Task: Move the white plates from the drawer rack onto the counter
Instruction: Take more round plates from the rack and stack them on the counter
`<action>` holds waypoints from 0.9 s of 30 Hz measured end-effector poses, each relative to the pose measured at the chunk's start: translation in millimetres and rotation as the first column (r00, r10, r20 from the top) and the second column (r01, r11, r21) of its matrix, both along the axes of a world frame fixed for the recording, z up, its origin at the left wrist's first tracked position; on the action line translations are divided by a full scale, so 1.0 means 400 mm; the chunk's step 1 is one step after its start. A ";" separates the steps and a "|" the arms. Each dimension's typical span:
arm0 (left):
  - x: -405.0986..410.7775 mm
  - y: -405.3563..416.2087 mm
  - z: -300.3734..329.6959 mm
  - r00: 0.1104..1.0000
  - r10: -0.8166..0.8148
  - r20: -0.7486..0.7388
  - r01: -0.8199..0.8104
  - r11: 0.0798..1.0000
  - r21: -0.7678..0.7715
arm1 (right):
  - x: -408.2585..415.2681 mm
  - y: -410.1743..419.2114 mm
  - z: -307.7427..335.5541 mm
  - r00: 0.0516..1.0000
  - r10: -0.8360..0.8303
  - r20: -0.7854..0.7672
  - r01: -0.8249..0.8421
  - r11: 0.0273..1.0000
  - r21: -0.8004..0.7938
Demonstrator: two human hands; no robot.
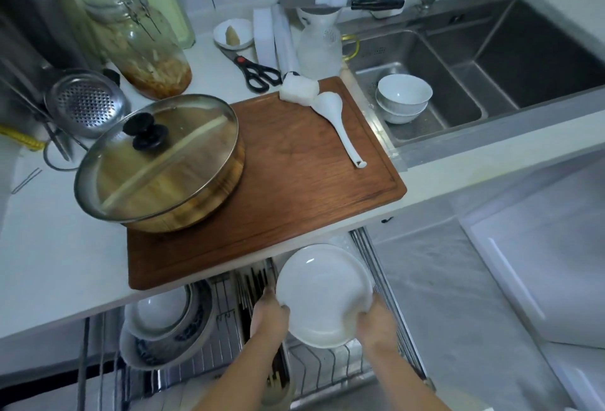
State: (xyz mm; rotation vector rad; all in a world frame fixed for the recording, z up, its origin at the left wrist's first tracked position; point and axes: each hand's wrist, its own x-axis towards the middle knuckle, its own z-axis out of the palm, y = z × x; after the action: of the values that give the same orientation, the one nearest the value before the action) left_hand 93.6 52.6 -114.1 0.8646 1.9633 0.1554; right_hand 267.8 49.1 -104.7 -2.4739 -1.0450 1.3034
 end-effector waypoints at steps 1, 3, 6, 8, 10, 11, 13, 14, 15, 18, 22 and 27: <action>0.005 -0.006 0.014 1.000 -0.008 0.008 0.007 1.000 0.007 | 0.006 -0.005 0.009 1.000 -0.003 0.007 0.003 1.000 -0.001; 0.018 -0.012 0.045 0.999 -0.032 0.012 0.032 0.999 0.017 | 0.020 -0.012 0.029 1.000 -0.025 -0.002 0.025 1.000 0.003; 0.040 -0.018 0.085 0.998 -0.060 0.020 0.059 0.998 0.034 | 0.045 -0.018 0.061 0.999 -0.051 -0.018 0.052 0.998 0.021; 0.054 -0.018 0.112 0.998 -0.068 0.018 0.067 0.997 0.029 | 0.063 -0.021 0.088 0.998 -0.057 -0.020 0.058 0.998 0.032; 0.069 -0.013 0.139 0.997 -0.080 0.023 0.079 0.997 0.022 | 0.083 -0.021 0.112 0.998 -0.056 -0.016 0.057 0.997 0.059; 0.077 -0.010 0.152 0.996 -0.089 0.021 0.088 0.996 0.023 | 0.094 -0.021 0.126 0.998 -0.059 -0.010 0.060 0.995 0.074; 0.098 0.000 0.180 0.992 -0.127 0.013 0.126 0.991 0.036 | 0.120 -0.022 0.150 0.997 -0.073 -0.020 0.075 0.992 0.105; 0.110 0.005 0.197 0.988 -0.155 0.011 0.154 0.987 0.040 | 0.135 -0.023 0.158 0.996 -0.082 -0.028 0.084 0.989 0.120; 0.124 0.011 0.216 0.982 -0.187 0.013 0.186 0.982 0.040 | 0.152 -0.022 0.166 0.995 -0.091 -0.028 0.094 0.987 0.128; 0.174 0.024 0.251 0.969 -0.247 0.014 0.245 0.967 0.076 | 0.213 -0.025 0.177 0.992 -0.122 -0.010 0.122 0.981 0.148; 0.249 0.039 0.282 0.969 -0.228 0.095 0.215 0.968 0.130 | 0.302 -0.035 0.214 0.982 -0.186 -0.024 0.188 0.969 0.163; 0.367 0.080 0.310 0.921 -0.380 0.085 0.358 0.913 0.196 | 0.426 -0.055 0.280 0.953 -0.298 -0.063 0.304 0.928 0.216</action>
State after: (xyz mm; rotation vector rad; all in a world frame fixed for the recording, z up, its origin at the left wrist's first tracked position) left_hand 240.5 84.4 9.9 1.2983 1.6551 0.1573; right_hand 438.2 27.3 7.2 -2.3237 -0.7209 1.0612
